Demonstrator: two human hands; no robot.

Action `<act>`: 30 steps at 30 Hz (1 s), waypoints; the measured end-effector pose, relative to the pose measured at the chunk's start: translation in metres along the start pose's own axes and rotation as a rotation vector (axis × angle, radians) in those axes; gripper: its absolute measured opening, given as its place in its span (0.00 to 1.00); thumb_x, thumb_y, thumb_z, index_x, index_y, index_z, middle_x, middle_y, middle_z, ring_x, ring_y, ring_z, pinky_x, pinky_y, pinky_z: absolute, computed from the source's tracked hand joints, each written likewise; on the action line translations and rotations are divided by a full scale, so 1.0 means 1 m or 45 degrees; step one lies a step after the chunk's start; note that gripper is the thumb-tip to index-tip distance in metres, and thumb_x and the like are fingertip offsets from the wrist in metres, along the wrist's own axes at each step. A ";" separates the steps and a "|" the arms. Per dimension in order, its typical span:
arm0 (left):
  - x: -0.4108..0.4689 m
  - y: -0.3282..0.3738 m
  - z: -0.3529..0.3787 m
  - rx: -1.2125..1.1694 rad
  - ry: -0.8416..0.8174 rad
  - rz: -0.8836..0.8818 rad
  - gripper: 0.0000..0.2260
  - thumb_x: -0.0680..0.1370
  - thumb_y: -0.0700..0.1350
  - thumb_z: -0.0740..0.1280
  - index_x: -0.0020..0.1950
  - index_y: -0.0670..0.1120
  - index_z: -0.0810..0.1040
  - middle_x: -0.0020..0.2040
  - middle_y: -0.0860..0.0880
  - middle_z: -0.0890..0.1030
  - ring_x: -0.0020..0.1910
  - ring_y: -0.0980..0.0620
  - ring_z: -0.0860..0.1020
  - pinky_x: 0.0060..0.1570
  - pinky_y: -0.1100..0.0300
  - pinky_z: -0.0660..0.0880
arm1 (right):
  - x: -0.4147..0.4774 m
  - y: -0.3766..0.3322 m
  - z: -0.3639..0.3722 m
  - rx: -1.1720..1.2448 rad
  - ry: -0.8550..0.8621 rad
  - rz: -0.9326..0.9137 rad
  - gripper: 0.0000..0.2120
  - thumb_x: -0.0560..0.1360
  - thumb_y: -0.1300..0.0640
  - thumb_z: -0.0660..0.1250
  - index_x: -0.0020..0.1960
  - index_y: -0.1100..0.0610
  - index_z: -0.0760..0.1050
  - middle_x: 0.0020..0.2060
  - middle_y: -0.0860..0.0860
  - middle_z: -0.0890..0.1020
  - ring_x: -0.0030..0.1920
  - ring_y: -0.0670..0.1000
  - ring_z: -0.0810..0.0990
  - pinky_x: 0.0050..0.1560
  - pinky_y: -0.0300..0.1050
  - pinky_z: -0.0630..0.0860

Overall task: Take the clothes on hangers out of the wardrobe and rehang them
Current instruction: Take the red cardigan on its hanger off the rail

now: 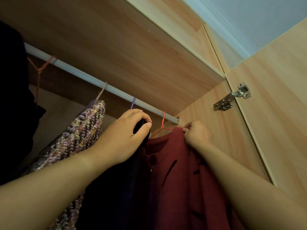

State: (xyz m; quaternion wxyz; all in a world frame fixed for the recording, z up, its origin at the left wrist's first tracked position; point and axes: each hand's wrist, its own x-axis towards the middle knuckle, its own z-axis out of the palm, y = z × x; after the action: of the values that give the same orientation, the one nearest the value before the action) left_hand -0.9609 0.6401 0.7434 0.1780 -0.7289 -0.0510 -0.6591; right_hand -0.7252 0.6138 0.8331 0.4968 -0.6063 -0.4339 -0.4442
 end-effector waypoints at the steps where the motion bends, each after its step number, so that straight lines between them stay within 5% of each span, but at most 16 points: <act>1: 0.000 0.001 0.000 -0.002 -0.006 0.000 0.09 0.78 0.53 0.58 0.53 0.55 0.74 0.52 0.68 0.68 0.55 0.72 0.67 0.49 0.78 0.64 | 0.003 0.000 -0.001 -0.028 0.014 0.002 0.07 0.76 0.54 0.63 0.50 0.52 0.79 0.48 0.53 0.82 0.51 0.56 0.79 0.43 0.41 0.68; 9: -0.001 -0.003 -0.003 0.003 -0.008 -0.018 0.08 0.78 0.53 0.57 0.53 0.56 0.74 0.55 0.65 0.70 0.56 0.68 0.69 0.55 0.63 0.72 | 0.027 -0.008 -0.017 -0.193 0.179 -0.083 0.10 0.76 0.58 0.62 0.55 0.56 0.77 0.53 0.57 0.79 0.54 0.60 0.78 0.45 0.45 0.71; 19: -0.001 0.000 0.002 0.010 0.011 -0.002 0.08 0.79 0.51 0.58 0.53 0.54 0.75 0.56 0.63 0.71 0.57 0.69 0.67 0.51 0.73 0.67 | -0.003 0.028 0.005 -0.179 0.042 -0.260 0.09 0.77 0.52 0.61 0.54 0.51 0.78 0.52 0.54 0.81 0.54 0.56 0.77 0.48 0.45 0.73; 24: -0.001 -0.001 0.005 0.001 0.036 0.012 0.07 0.79 0.51 0.58 0.53 0.54 0.75 0.56 0.63 0.71 0.57 0.68 0.68 0.51 0.72 0.68 | 0.012 0.014 0.010 -0.331 -0.102 -0.295 0.16 0.75 0.47 0.66 0.55 0.58 0.75 0.51 0.56 0.80 0.52 0.57 0.78 0.45 0.45 0.72; 30: -0.002 0.000 0.000 0.027 0.015 0.009 0.09 0.78 0.52 0.57 0.54 0.54 0.75 0.54 0.66 0.70 0.52 0.77 0.66 0.49 0.80 0.64 | 0.008 0.017 0.028 -0.160 -0.168 -0.224 0.17 0.73 0.46 0.68 0.57 0.55 0.77 0.53 0.54 0.80 0.53 0.55 0.79 0.49 0.46 0.76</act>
State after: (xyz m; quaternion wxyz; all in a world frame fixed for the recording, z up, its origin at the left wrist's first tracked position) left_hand -0.9611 0.6402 0.7411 0.1883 -0.7233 -0.0542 -0.6621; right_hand -0.7038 0.6402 0.8342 0.3875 -0.6237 -0.4883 -0.4716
